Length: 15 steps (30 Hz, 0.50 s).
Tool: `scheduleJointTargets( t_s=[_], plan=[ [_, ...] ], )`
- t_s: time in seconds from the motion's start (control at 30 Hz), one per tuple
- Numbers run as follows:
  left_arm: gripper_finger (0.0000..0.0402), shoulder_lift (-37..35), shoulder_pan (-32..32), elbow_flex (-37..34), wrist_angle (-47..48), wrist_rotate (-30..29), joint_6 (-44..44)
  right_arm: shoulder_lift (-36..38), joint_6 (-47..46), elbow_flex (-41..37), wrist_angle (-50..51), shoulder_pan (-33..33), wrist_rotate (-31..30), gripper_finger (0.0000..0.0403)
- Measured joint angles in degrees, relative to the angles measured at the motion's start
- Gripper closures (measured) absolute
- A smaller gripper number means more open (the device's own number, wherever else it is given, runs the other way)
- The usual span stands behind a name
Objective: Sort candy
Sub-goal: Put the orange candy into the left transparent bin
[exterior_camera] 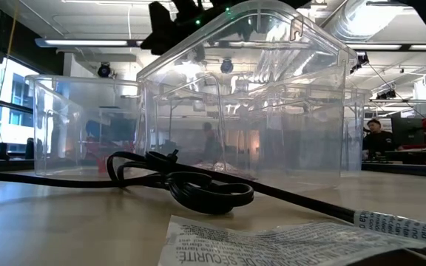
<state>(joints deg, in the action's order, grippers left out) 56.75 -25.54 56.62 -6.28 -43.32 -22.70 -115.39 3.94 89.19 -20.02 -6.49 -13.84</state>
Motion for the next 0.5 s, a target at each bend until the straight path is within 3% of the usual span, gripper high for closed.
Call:
scheduleJointTargets(
  t_s=[0.17, 0.33, 0.5],
  plan=[
    [0.0401, -0.1, 0.0, 0.0, 1.2, -2.4, 0.3, 5.8, 4.7, 0.0, 13.4, 1.5, 2.1, 0.0164],
    [0.0401, -0.3, 0.0, 0.0, 5.6, -2.8, 3.7, 12.7, 2.1, 0.1, 35.4, 3.4, 2.5, 0.0156],
    [0.0401, -0.3, 0.0, 0.0, 9.3, -2.8, 7.1, 19.4, -5.0, 0.0, 56.4, 9.5, 1.4, 0.0155]
  ],
)
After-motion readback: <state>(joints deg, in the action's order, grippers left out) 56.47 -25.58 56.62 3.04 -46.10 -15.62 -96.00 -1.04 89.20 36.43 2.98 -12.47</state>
